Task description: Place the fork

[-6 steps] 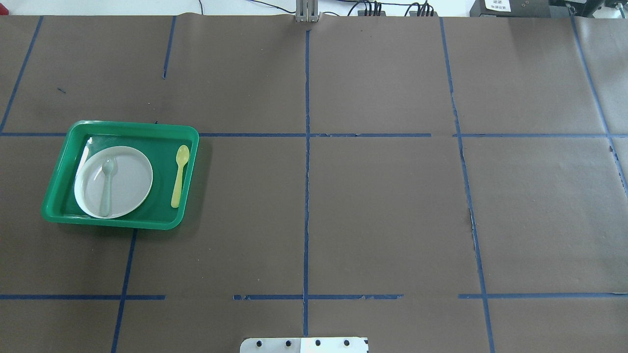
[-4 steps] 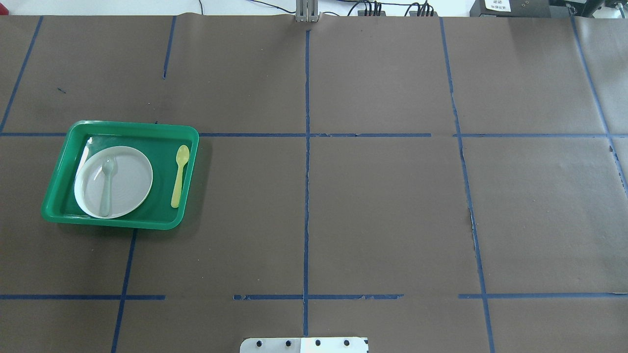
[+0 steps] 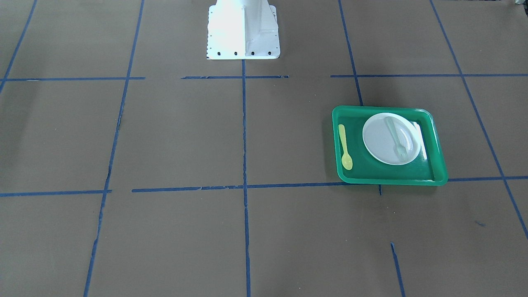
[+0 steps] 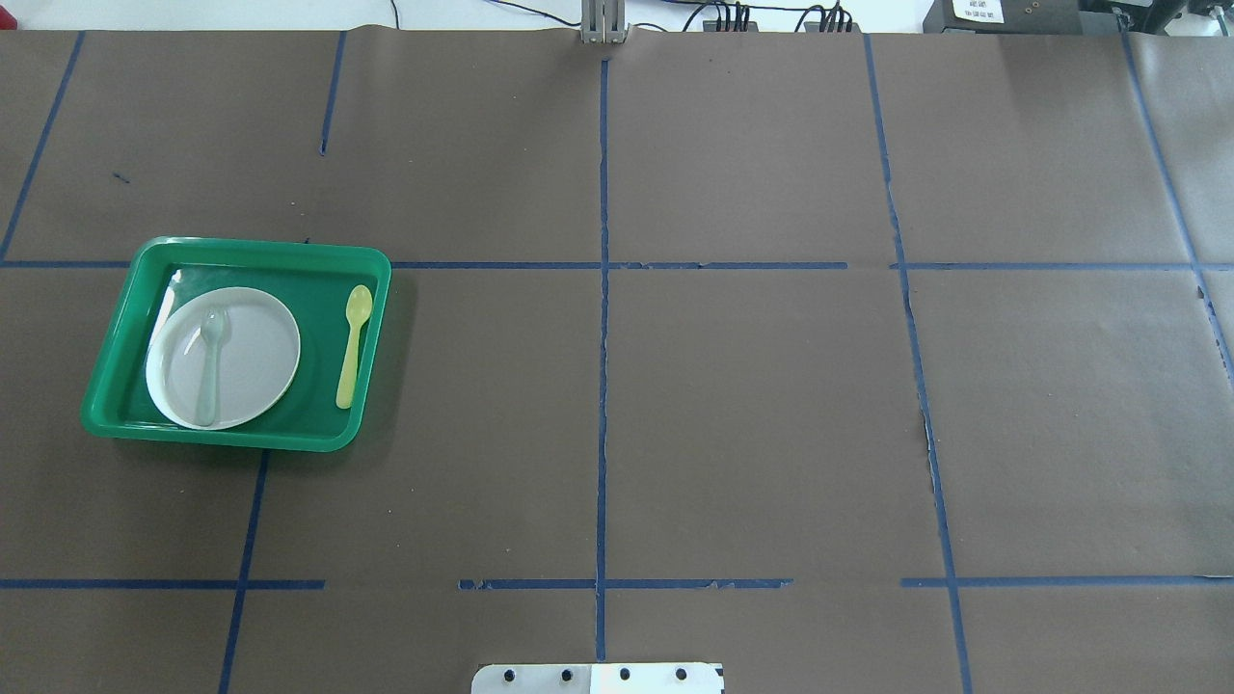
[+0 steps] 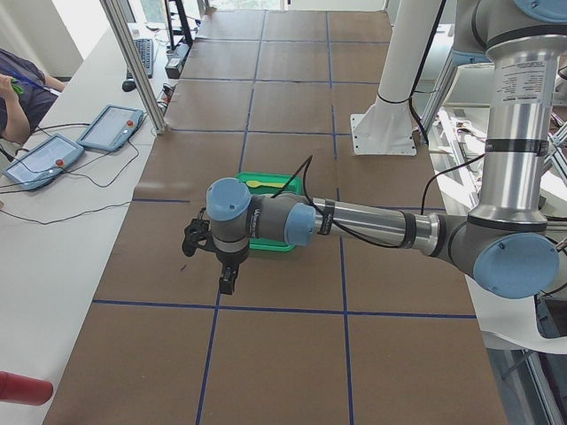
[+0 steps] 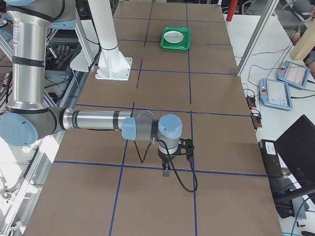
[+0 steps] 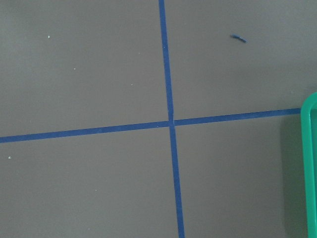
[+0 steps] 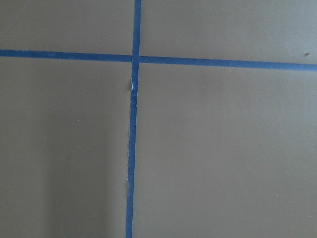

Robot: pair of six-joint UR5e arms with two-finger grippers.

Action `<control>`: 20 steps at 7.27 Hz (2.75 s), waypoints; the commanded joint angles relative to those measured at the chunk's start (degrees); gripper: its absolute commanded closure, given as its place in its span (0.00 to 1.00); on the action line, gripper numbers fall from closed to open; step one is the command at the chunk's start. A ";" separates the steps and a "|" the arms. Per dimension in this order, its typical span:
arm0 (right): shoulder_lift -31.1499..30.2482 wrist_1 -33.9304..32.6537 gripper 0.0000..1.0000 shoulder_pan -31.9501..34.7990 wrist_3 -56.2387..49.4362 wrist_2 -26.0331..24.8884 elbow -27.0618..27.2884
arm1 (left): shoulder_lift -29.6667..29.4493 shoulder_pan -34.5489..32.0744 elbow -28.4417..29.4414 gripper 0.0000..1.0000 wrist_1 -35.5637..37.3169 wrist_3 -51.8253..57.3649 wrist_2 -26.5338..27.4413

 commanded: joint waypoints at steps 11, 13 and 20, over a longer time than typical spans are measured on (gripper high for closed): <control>0.00 0.00 0.00 0.00 -0.02 0.00 0.00 | -8.59 35.00 3.84 0.04 -16.21 -47.44 12.06; 0.00 0.00 0.00 0.00 0.07 0.00 0.00 | -8.67 36.24 6.20 0.08 -18.74 -47.44 12.06; 0.00 0.00 0.00 0.00 -0.02 0.00 0.00 | -9.90 37.73 8.84 0.24 -20.69 -47.53 11.97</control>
